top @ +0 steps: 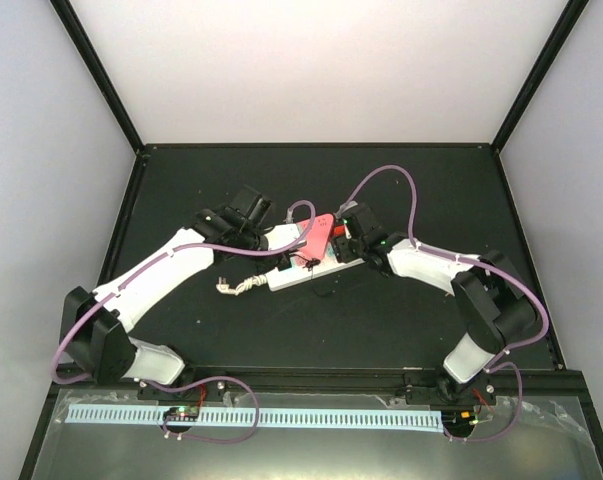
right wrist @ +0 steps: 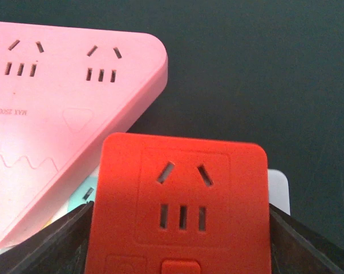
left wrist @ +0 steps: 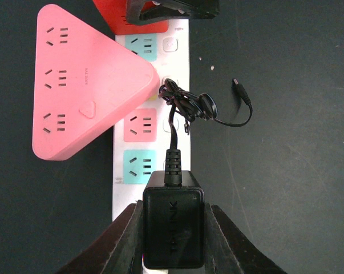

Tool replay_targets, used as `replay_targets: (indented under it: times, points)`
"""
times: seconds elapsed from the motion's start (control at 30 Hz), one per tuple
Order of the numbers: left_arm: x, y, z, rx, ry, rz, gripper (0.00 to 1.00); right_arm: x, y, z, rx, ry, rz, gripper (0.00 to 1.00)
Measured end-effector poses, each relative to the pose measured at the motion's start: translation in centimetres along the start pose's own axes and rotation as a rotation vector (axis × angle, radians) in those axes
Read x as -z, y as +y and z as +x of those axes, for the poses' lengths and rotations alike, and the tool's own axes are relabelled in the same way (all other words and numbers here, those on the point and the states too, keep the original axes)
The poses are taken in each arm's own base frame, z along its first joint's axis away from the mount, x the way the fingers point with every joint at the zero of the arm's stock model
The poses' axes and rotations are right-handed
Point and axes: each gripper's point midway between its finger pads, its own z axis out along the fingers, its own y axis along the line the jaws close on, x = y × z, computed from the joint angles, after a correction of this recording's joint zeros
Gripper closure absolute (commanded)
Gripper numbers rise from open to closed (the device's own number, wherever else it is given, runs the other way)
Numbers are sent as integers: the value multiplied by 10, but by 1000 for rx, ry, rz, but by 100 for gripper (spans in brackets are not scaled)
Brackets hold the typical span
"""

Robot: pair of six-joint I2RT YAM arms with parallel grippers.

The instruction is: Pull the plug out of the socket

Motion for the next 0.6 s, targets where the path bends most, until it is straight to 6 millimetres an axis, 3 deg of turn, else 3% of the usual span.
replay_targets:
  times: [0.2, 0.43, 0.6]
  points:
    - [7, -3, 1, 10, -3, -1, 88, 7, -1, 1, 7, -1, -4, 1]
    - [19, -8, 6, 20, 9, 5, 88, 27, 0, -20, 8, -74, -25, 0]
    - [41, -4, -2, 37, -13, -6, 88, 45, 1, -36, 4, -138, -46, 0]
